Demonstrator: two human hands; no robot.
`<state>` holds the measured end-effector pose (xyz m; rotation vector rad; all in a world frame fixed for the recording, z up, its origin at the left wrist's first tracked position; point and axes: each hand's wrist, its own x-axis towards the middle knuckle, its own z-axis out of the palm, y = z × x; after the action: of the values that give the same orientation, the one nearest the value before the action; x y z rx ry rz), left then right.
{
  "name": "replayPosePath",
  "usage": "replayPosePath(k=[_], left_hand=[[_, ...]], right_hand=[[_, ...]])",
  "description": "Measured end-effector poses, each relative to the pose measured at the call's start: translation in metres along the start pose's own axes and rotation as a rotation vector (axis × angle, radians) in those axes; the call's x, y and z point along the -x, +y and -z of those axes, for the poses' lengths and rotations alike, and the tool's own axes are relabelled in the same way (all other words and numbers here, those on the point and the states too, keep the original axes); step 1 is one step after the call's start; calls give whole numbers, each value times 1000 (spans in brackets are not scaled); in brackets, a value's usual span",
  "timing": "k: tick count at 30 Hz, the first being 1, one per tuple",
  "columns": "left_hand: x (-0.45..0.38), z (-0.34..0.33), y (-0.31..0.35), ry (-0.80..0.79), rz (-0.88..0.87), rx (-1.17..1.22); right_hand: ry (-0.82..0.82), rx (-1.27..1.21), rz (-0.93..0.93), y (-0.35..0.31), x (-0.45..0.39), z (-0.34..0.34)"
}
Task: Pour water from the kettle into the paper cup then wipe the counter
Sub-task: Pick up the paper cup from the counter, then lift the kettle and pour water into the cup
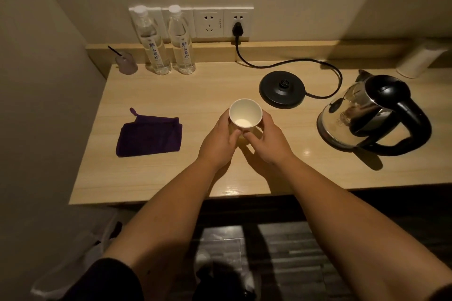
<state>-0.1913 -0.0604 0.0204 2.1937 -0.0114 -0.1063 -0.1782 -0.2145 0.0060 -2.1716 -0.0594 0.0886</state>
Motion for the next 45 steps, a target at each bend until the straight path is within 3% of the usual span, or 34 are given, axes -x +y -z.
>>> replayPosePath(k=[10, 16, 19, 24, 30, 32, 37, 39, 41, 45], left_hand=[[22, -23, -1, -25, 94, 59], [20, -23, -3, -39, 66, 119], [18, -23, 0, -41, 145, 172], [13, -36, 3, -2, 181, 384], [4, -44, 3, 81, 158, 397], [1, -49, 4, 84, 131, 366], [-2, -60, 1, 100, 121, 247], [-4, -63, -4, 102, 115, 198], [-6, -65, -8, 106, 110, 178], [-7, -68, -10, 116, 117, 144]], right_hand=[[-57, -26, -46, 20, 16, 4], [-49, -59, -51, 18, 21, 8], [-33, -37, -99, 20, 27, 17], [15, 184, -26, 33, 50, 41], [3, 570, 105, 50, 78, 73], [96, 564, 157, 51, 87, 89], [528, 534, 312, 52, 109, 153], [644, 585, 246, 56, 106, 183], [683, 551, 62, 59, 96, 210], [562, 29, -273, 69, 75, 232]])
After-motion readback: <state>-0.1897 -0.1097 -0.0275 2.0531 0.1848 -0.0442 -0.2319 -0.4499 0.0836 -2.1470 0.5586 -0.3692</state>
